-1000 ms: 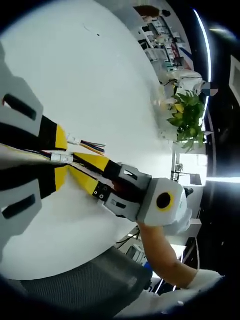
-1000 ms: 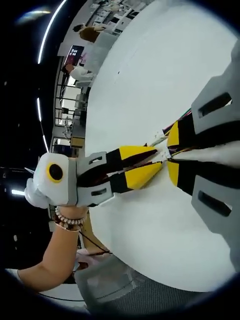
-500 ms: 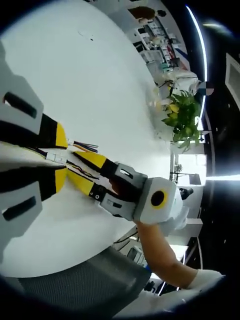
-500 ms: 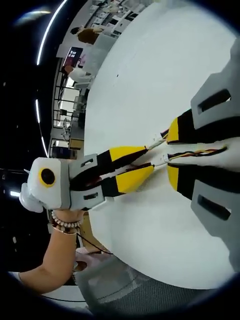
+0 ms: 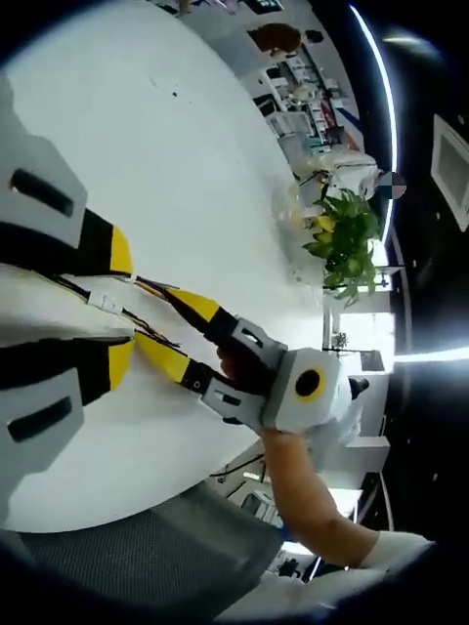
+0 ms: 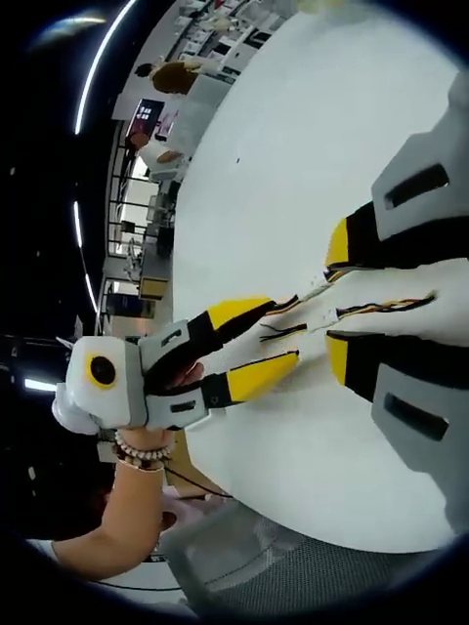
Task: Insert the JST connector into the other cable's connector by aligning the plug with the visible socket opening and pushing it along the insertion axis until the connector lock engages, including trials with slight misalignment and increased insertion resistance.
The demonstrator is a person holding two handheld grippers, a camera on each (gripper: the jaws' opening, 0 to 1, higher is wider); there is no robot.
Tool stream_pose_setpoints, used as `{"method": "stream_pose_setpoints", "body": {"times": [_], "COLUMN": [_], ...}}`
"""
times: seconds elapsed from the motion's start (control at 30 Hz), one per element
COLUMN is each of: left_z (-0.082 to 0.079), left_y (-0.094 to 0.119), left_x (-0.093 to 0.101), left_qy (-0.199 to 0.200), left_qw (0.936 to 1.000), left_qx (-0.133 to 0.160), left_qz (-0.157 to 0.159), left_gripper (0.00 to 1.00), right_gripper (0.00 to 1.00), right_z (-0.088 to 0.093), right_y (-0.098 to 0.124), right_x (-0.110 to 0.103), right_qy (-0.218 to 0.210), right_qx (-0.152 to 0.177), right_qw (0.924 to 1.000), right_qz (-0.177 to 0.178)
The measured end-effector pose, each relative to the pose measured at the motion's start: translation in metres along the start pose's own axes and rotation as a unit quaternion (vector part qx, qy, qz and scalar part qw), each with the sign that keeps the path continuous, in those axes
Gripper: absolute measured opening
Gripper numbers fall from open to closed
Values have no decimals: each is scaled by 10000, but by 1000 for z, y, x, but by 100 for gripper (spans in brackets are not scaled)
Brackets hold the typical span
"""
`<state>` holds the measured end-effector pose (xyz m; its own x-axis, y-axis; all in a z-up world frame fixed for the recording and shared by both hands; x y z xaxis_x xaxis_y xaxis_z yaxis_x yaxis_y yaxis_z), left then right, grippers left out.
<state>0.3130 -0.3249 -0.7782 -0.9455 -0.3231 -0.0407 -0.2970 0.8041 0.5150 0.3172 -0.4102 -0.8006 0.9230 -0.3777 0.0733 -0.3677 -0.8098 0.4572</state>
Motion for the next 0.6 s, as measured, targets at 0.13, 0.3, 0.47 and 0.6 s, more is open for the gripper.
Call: {"method": "stream_pose_setpoints", "body": {"times": [0.13,0.3,0.47,0.6], "left_z": [-5,-12,-18,-21], "left_y": [9,24,38,49], "left_x": [3,3,11,16], "left_qy": [-33,33,51,97], "left_qw": [9999,9995,9988,9977], "left_qx": [-11,89,116,91], "left_qz": [-116,-313,-483,-666], "left_gripper": [25,29,36,44], "right_gripper": [28,31,34,35], "right_z": [-3,-13,-20,-28], "right_y": [6,16,27,38], "right_x": [-2,-3,-2,-3], "right_qy": [-41,-89,-87,-47], "right_qx": [-34,54,92,165], "right_qw": [10000,9999,9996,9992], "right_qz": [30,120,232,353]}}
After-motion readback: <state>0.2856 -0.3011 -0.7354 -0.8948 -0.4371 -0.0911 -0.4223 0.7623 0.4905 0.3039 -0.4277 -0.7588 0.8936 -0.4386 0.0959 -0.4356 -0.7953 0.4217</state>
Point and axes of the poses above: the point that each gripper's makers call its tool centre point, and the gripper's own axes: y roughly backward along the fingers, x roughly to its right, z roughly out of its underside, the point moved 4 cm from there along y, roughly backward along the fingers
